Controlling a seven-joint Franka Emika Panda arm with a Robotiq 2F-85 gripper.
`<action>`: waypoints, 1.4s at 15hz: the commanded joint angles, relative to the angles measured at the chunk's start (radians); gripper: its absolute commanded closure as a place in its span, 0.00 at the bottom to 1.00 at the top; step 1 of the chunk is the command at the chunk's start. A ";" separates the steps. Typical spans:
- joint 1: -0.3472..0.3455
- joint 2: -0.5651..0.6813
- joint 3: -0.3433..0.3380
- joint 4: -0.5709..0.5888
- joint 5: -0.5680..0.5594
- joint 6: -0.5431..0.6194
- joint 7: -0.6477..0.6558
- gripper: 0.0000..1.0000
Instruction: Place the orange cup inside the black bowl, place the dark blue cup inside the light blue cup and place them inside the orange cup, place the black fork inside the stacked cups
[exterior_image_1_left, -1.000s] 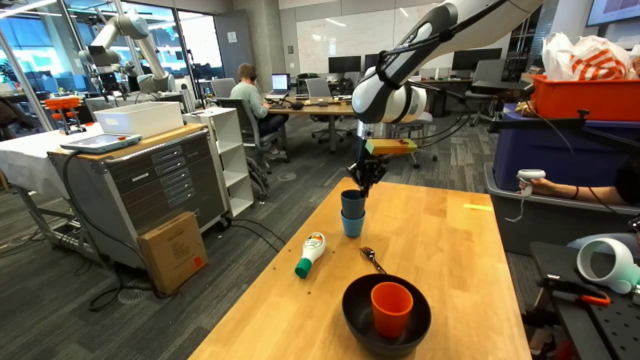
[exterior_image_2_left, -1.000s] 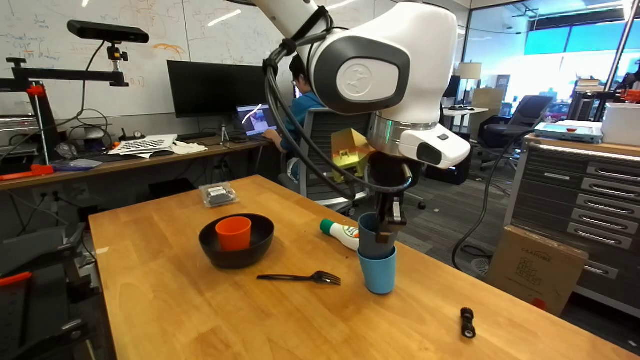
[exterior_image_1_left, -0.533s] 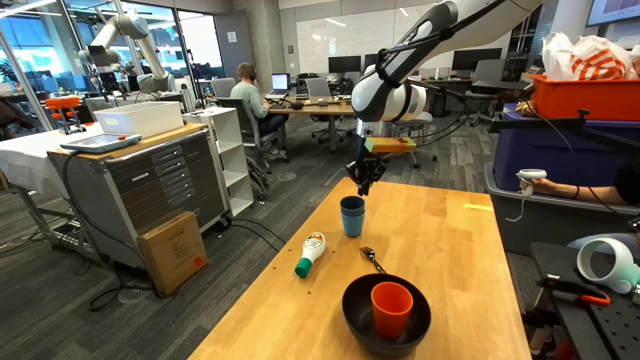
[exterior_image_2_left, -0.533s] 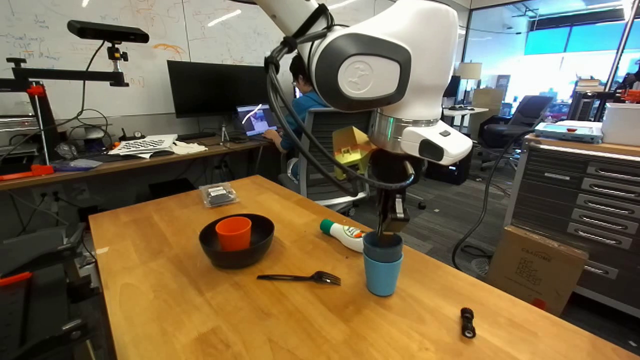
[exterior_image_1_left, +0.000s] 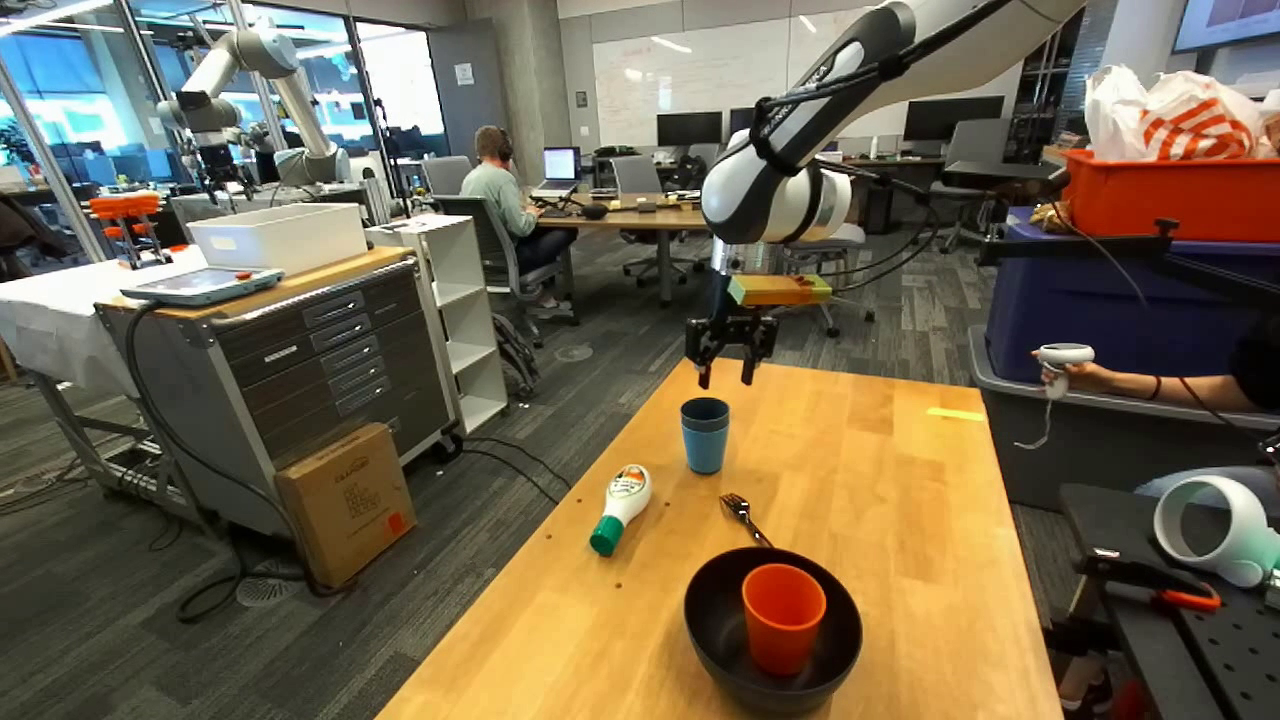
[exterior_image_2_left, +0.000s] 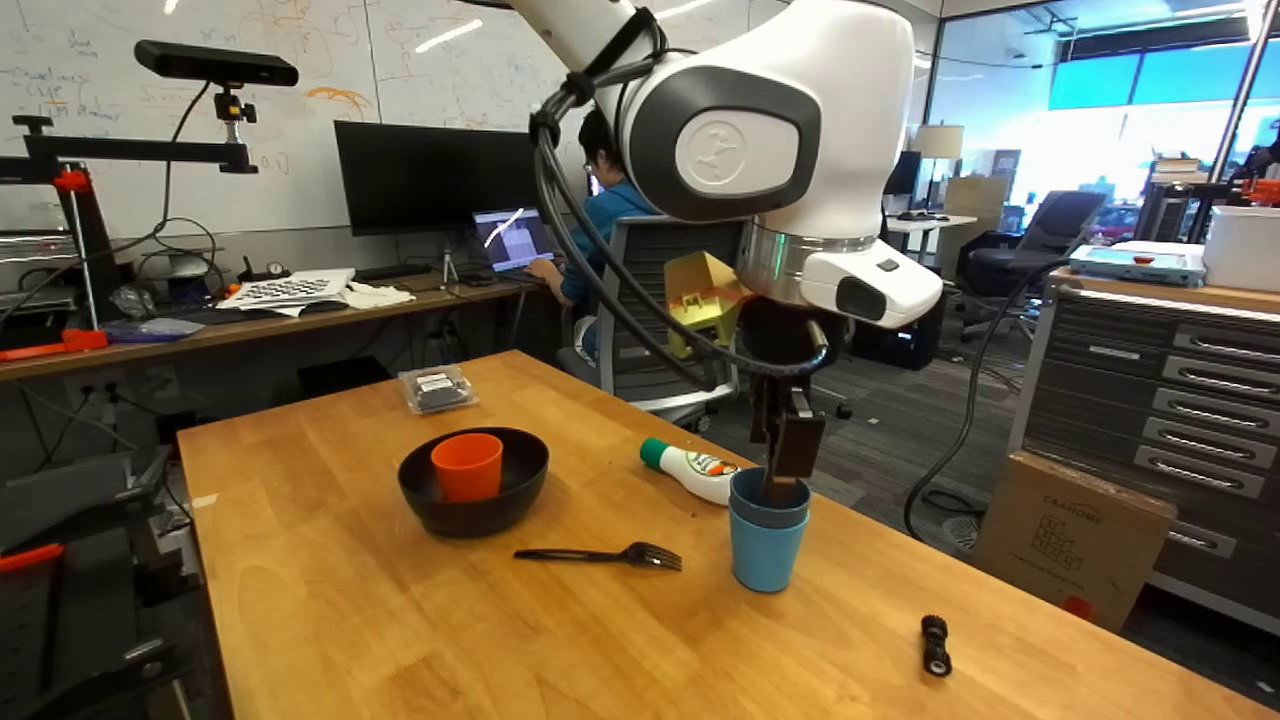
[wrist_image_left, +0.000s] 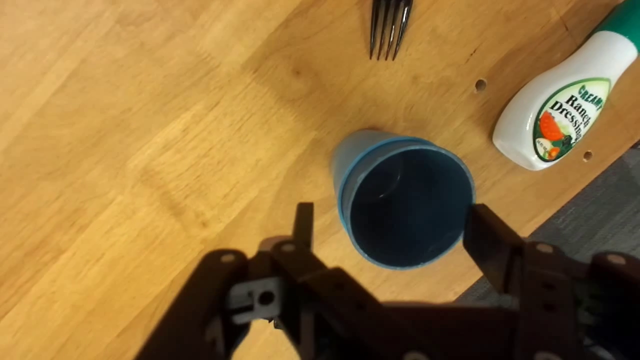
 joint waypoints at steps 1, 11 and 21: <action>0.012 -0.004 -0.011 0.001 -0.012 0.004 0.011 0.00; 0.021 0.049 -0.045 -0.001 -0.060 0.016 0.035 0.00; 0.034 0.115 -0.041 0.017 -0.058 0.085 0.056 0.00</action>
